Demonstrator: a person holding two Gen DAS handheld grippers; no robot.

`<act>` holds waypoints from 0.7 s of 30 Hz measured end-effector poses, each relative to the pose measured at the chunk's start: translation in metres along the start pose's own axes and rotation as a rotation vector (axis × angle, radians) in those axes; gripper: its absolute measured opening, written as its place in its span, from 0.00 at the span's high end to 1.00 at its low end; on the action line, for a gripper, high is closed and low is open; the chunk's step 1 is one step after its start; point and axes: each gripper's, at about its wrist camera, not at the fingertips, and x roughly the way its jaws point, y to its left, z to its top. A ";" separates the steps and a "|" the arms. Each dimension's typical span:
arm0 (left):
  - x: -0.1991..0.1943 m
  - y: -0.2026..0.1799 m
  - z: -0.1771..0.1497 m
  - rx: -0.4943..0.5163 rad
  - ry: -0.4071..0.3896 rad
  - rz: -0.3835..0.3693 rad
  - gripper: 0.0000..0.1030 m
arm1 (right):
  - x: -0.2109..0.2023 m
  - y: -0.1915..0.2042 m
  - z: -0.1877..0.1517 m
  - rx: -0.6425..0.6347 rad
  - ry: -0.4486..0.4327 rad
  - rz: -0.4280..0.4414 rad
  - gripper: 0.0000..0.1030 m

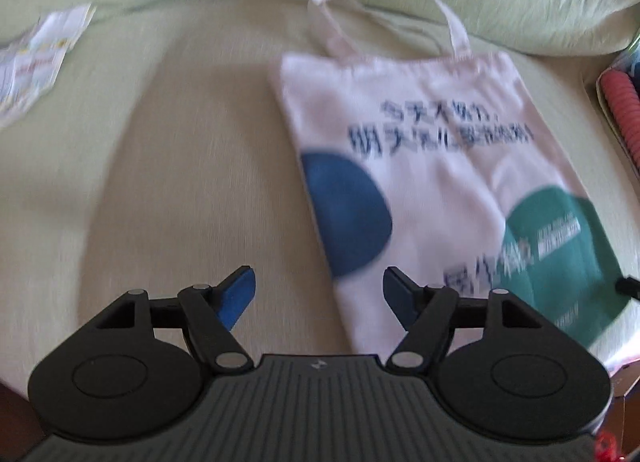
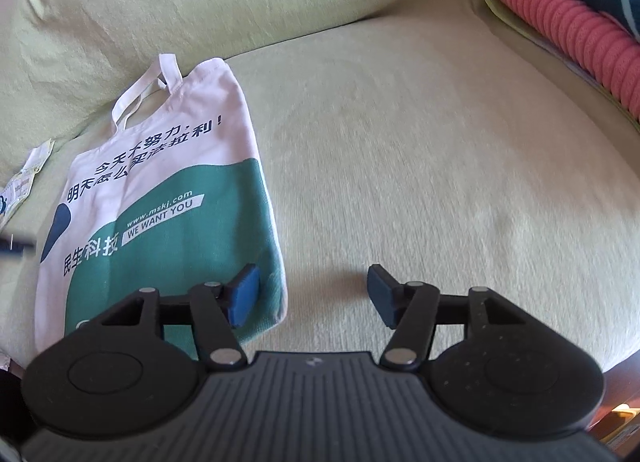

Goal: Fold shopping bag

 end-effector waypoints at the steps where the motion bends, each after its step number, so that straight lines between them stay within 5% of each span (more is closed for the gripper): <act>1: 0.000 0.001 -0.013 -0.024 0.008 -0.041 0.31 | 0.000 0.001 -0.001 0.004 -0.004 0.000 0.40; 7: -0.003 -0.020 -0.056 -0.025 -0.114 -0.041 0.31 | 0.002 0.007 -0.005 0.034 -0.021 0.006 0.40; 14: 0.002 -0.013 -0.079 -0.170 -0.082 -0.210 0.32 | 0.001 0.008 -0.006 0.034 -0.027 -0.015 0.53; 16: 0.004 -0.005 -0.081 -0.252 -0.093 -0.269 0.42 | 0.001 0.007 -0.007 0.051 -0.025 0.004 0.63; 18: 0.006 0.003 -0.083 -0.320 -0.099 -0.307 0.75 | 0.002 0.007 -0.007 0.058 -0.006 0.036 0.91; 21: 0.004 0.012 -0.083 -0.355 -0.107 -0.333 0.77 | 0.001 0.010 -0.011 0.110 0.002 0.040 0.92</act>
